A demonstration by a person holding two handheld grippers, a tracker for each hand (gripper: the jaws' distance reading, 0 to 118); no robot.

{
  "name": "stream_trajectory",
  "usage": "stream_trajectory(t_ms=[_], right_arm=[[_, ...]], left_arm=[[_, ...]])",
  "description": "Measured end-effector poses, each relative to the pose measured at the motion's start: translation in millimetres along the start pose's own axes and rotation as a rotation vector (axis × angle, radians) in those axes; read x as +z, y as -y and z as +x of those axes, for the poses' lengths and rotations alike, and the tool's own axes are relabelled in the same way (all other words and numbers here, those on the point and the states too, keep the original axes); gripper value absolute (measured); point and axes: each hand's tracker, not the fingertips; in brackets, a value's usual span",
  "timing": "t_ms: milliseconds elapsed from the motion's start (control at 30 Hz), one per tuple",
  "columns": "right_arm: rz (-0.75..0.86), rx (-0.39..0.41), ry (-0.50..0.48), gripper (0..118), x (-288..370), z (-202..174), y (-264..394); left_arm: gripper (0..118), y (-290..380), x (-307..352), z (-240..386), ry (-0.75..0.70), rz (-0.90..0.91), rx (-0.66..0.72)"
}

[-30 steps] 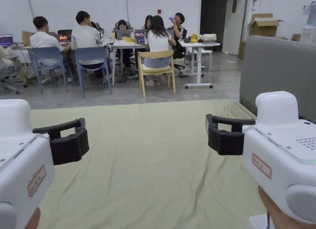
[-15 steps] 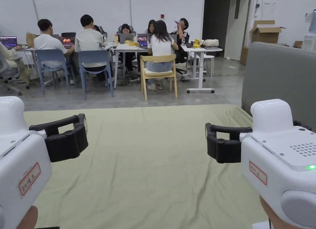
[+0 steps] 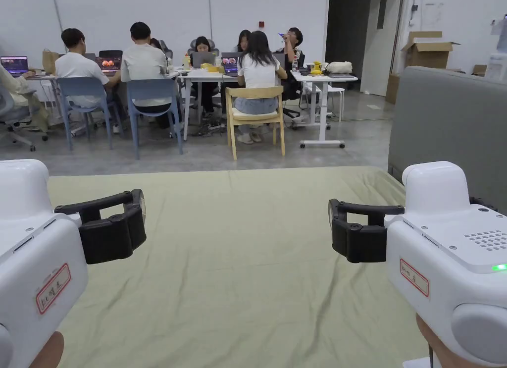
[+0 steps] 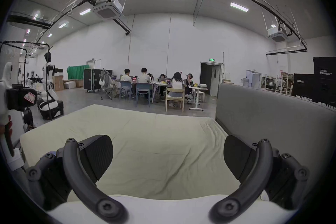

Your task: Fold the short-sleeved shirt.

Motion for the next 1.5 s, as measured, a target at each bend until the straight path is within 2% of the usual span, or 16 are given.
stream_trajectory(t_ms=[867, 1300, 1500], right_arm=[[-0.018, -0.036, -0.045, 118, -3.5, -2.8, -6.1], [-0.011, -0.109, -0.048, 118, -6.8, 0.9, -5.9], [0.0, -0.052, -0.022, 118, -5.5, -4.6, -7.3]], left_arm=[[118, 6.2, -4.4, -0.4, 0.022, -0.014, -0.001], [118, 5.4, -5.4, -5.2, 0.01, -0.016, 0.007], [118, 6.3, -7.9, -1.8, 0.012, -0.021, -0.011]])
